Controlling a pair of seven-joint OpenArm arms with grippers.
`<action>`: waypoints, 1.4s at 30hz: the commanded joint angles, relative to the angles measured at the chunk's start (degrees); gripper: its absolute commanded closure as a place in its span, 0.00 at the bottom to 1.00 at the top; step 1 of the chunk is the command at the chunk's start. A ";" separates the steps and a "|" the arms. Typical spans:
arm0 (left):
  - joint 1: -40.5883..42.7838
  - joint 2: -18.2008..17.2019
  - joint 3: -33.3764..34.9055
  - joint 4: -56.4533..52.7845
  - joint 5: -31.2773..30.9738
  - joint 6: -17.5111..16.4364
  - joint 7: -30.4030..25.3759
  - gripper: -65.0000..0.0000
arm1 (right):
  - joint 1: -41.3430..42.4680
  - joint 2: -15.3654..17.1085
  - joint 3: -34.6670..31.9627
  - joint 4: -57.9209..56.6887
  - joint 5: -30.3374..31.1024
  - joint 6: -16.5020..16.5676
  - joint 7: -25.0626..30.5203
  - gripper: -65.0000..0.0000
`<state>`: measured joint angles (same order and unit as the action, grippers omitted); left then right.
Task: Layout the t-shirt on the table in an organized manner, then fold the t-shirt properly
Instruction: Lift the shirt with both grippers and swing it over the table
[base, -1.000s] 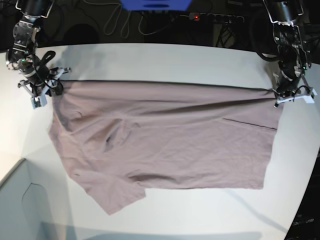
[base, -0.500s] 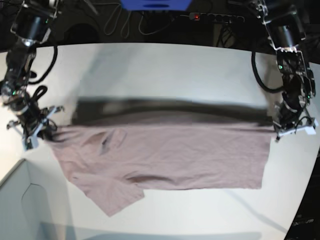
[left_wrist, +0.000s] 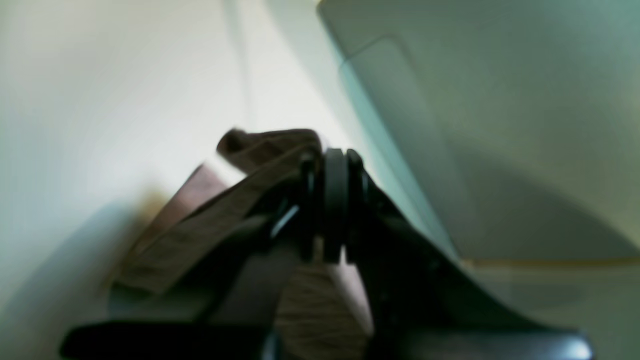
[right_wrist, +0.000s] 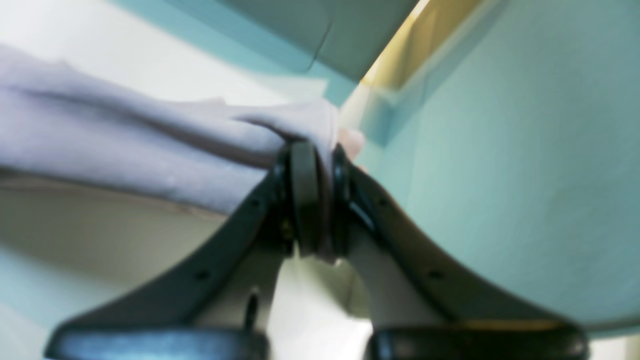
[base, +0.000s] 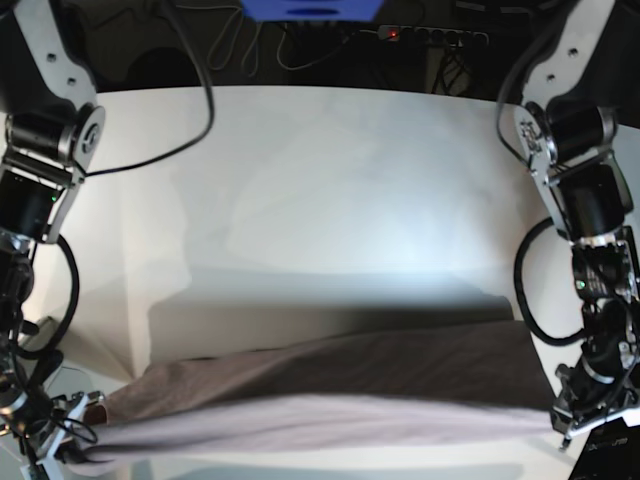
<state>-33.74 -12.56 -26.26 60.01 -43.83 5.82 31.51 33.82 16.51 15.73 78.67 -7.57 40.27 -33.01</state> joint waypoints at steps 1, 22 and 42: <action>-2.44 -0.76 -0.07 0.43 -0.61 -0.68 -0.78 1.00 | 1.91 1.55 0.23 1.02 0.32 -0.27 0.80 1.00; 28.68 -2.96 -10.88 10.45 -10.19 -1.03 9.94 1.00 | -44.24 -4.78 12.19 13.33 0.58 -0.27 10.38 1.00; 41.52 -2.96 -15.72 10.37 -13.00 -1.21 9.86 1.00 | -57.52 -9.00 12.54 13.06 0.67 -0.27 14.25 1.00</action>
<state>7.73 -14.20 -41.36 69.17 -55.61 4.69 42.17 -23.62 7.07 27.83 90.76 -7.57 40.45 -20.08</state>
